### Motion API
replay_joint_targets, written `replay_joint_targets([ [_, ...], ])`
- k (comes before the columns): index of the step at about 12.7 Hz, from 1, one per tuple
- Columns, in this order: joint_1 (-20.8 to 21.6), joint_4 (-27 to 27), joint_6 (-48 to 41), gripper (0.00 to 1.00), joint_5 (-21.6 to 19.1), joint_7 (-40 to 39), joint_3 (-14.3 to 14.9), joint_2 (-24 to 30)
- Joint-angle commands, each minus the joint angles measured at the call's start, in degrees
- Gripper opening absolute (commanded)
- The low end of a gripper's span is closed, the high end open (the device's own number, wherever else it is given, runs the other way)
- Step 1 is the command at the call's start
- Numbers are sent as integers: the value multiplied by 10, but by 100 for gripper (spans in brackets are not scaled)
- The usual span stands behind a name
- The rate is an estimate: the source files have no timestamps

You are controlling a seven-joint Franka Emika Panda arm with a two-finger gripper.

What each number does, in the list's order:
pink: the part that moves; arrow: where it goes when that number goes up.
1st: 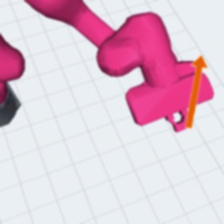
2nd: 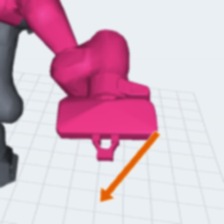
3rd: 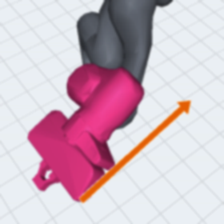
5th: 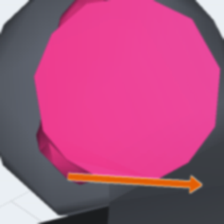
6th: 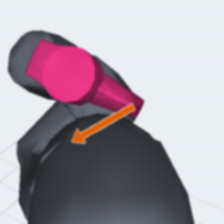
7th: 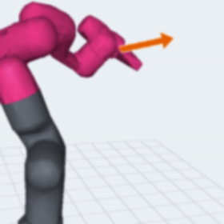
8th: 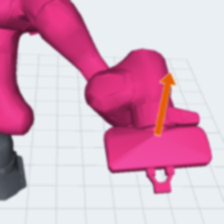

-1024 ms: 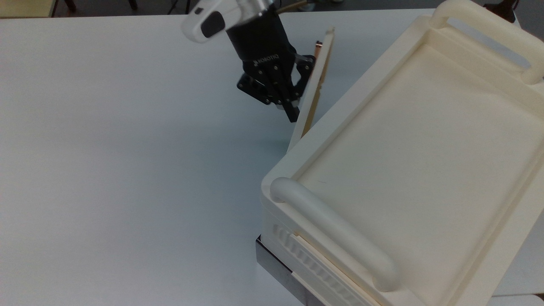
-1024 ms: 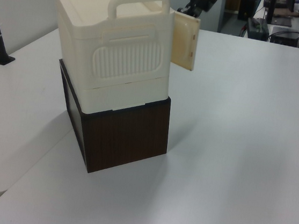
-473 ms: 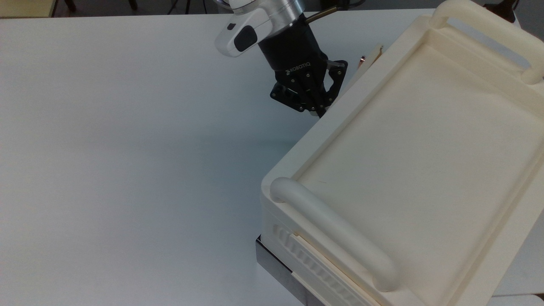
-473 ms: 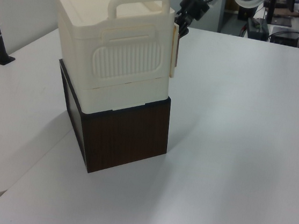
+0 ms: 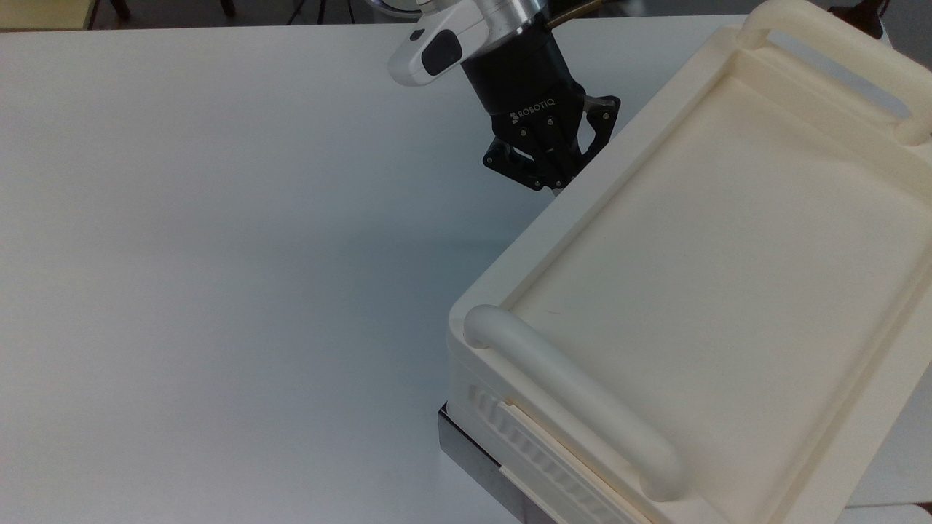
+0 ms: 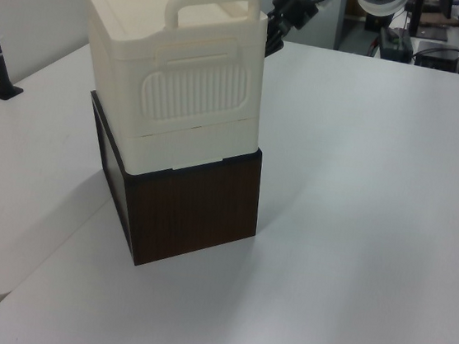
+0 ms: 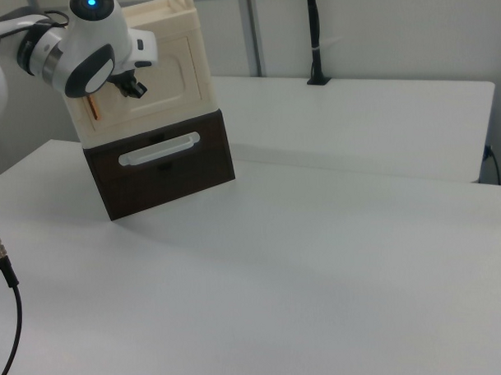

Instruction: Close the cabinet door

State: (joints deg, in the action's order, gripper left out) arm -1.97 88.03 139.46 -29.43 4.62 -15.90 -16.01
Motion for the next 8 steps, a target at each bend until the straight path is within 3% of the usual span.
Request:
replay_joint_targets([
  [1,-14,9,-46,0,-9,-19,-2,26],
  [3,-44,10,-122,0,-5,-43,4,49],
  [4,-46,19,-179,2,6,-57,33,69],
  [6,-17,19,-296,3,70,-56,108,99],
  [7,4,19,-365,13,111,-59,146,120],
  [8,13,19,-410,22,141,-60,164,134],
])
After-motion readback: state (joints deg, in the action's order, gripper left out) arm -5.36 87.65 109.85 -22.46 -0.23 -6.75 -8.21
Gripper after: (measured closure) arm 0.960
